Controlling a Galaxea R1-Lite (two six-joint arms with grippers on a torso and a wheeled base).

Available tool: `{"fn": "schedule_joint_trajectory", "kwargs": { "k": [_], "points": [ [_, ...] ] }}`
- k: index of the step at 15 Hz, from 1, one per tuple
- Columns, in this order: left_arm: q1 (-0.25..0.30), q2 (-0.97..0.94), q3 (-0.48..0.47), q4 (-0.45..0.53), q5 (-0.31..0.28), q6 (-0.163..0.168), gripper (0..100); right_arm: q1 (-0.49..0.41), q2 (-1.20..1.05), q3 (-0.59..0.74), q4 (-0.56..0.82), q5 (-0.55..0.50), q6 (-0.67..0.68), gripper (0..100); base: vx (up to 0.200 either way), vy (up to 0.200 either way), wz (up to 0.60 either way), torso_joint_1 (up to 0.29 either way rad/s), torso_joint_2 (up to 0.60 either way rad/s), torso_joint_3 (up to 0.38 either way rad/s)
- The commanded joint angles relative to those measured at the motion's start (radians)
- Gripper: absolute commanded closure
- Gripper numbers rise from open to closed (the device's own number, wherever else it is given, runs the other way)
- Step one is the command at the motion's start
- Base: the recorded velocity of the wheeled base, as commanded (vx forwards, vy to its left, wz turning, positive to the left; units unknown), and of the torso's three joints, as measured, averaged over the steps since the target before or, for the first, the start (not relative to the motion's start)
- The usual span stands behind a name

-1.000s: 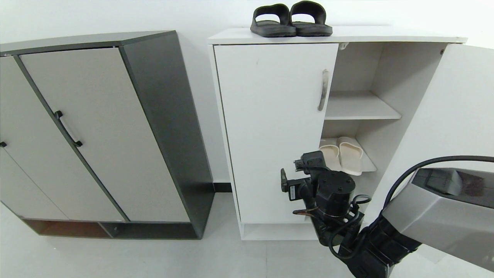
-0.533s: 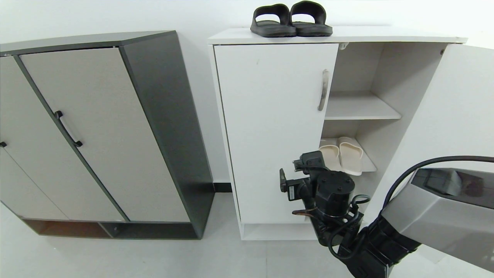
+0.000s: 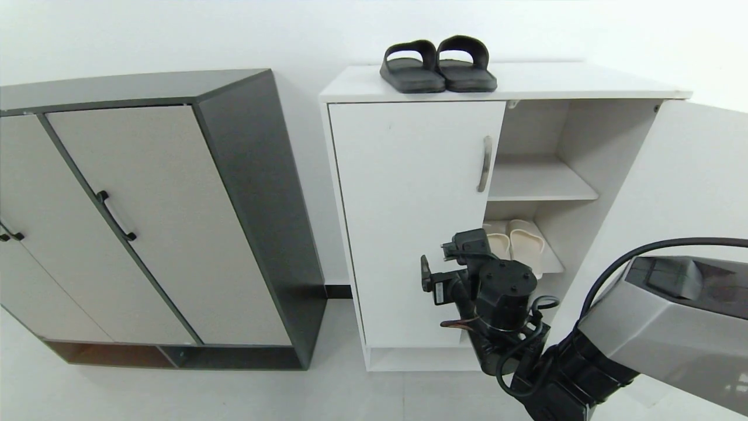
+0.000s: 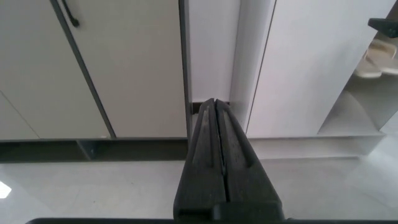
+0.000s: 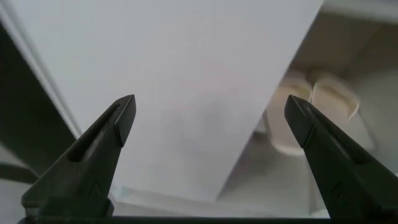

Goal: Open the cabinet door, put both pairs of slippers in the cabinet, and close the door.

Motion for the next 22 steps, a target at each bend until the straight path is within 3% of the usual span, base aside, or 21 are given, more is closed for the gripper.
{"fn": "schedule_joint_trajectory", "kwargs": {
  "k": [1,22],
  "points": [
    [-0.001,0.000,0.000,0.000,0.000,0.000,100,-0.002,0.003,0.000,0.002,0.000,0.000,0,0.000,0.000,0.00,0.090,-0.50,-0.339],
    [-0.001,0.000,0.000,0.000,0.000,0.000,100,0.001,0.006,0.004,0.000,0.000,-0.016,0,0.000,0.000,0.00,0.175,-0.50,-0.318]
  ]
}}
